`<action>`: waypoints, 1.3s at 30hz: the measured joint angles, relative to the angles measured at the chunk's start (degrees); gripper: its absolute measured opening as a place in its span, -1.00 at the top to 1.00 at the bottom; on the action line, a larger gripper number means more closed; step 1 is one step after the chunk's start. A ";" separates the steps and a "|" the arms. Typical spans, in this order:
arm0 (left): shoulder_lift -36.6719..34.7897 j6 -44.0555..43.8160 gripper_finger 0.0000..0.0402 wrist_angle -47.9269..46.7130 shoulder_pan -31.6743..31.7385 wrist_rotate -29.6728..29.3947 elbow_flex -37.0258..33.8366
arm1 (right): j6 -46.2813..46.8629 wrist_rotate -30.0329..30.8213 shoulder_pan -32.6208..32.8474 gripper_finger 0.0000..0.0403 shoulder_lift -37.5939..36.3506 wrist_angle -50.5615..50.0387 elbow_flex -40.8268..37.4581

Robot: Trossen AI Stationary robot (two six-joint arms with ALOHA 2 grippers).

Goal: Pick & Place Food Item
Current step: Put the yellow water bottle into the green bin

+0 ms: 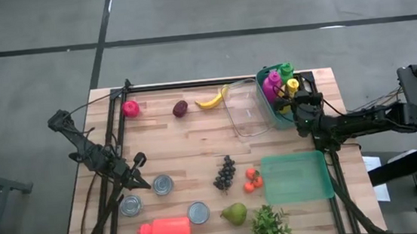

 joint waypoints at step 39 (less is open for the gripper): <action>0.00 0.00 1.00 0.00 0.00 -0.01 0.00 | 0.00 -5.40 -0.03 -0.29 0.19 -1.90 -0.42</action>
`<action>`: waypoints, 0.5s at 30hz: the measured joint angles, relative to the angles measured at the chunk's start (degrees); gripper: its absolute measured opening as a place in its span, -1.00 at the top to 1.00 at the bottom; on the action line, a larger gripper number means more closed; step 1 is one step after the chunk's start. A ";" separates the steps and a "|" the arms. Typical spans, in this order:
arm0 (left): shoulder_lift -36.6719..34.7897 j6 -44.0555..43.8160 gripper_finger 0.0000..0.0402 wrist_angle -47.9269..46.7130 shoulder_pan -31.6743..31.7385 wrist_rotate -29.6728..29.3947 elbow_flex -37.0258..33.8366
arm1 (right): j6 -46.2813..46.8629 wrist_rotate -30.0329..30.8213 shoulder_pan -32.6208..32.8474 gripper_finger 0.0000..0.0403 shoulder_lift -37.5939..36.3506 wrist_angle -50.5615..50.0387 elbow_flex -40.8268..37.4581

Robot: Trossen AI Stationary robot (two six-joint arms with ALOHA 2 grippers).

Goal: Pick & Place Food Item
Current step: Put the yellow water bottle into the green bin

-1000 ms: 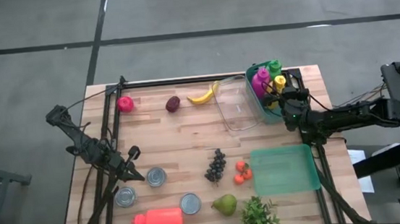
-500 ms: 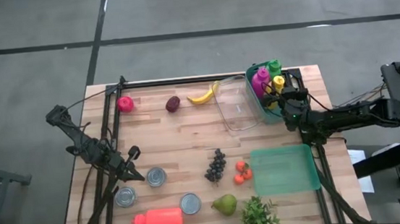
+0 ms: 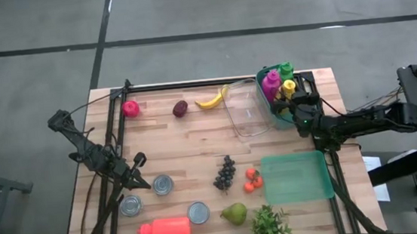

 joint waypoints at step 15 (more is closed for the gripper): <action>0.00 0.00 1.00 0.01 0.00 0.02 0.00 | 0.35 0.53 0.03 -0.42 -0.17 0.04 0.14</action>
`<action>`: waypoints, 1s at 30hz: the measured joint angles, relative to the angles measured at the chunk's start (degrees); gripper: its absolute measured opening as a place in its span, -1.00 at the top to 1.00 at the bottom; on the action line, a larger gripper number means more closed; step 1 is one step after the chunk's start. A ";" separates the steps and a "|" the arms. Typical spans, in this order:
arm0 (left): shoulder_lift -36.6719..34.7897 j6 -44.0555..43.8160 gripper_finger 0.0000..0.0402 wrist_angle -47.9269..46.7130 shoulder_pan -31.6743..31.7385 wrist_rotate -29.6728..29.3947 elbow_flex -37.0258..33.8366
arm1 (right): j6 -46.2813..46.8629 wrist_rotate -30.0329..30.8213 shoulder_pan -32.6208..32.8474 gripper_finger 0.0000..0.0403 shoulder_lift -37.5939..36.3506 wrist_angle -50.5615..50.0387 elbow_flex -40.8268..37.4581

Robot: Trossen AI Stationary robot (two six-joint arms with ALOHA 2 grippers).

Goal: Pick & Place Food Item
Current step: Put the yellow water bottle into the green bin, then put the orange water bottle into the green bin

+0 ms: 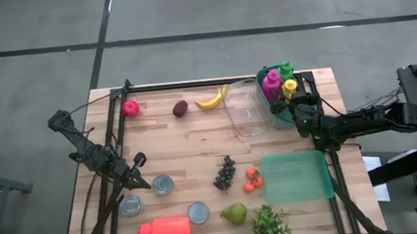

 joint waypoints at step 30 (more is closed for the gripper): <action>0.00 0.00 1.00 0.00 0.00 0.00 0.00 | -39.93 8.29 20.91 -0.42 -8.43 -0.25 21.58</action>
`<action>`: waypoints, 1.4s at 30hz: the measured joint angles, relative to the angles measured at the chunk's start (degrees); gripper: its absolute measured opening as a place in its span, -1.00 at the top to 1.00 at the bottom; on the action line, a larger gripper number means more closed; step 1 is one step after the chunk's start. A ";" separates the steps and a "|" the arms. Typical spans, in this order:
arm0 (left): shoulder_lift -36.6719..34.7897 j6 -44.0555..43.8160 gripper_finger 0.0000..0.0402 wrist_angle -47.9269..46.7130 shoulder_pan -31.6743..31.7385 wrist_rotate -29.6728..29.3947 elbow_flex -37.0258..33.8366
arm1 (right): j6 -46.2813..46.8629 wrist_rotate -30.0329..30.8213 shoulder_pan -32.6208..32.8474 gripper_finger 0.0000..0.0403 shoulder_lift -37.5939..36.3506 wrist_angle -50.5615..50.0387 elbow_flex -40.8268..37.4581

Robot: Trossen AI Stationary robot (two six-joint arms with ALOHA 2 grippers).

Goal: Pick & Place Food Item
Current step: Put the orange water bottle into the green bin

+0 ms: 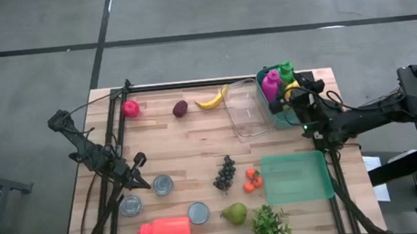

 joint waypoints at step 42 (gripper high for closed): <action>0.00 0.00 1.00 -0.02 0.00 0.00 0.00 | 38.30 -24.75 29.15 -0.42 49.92 -48.99 62.69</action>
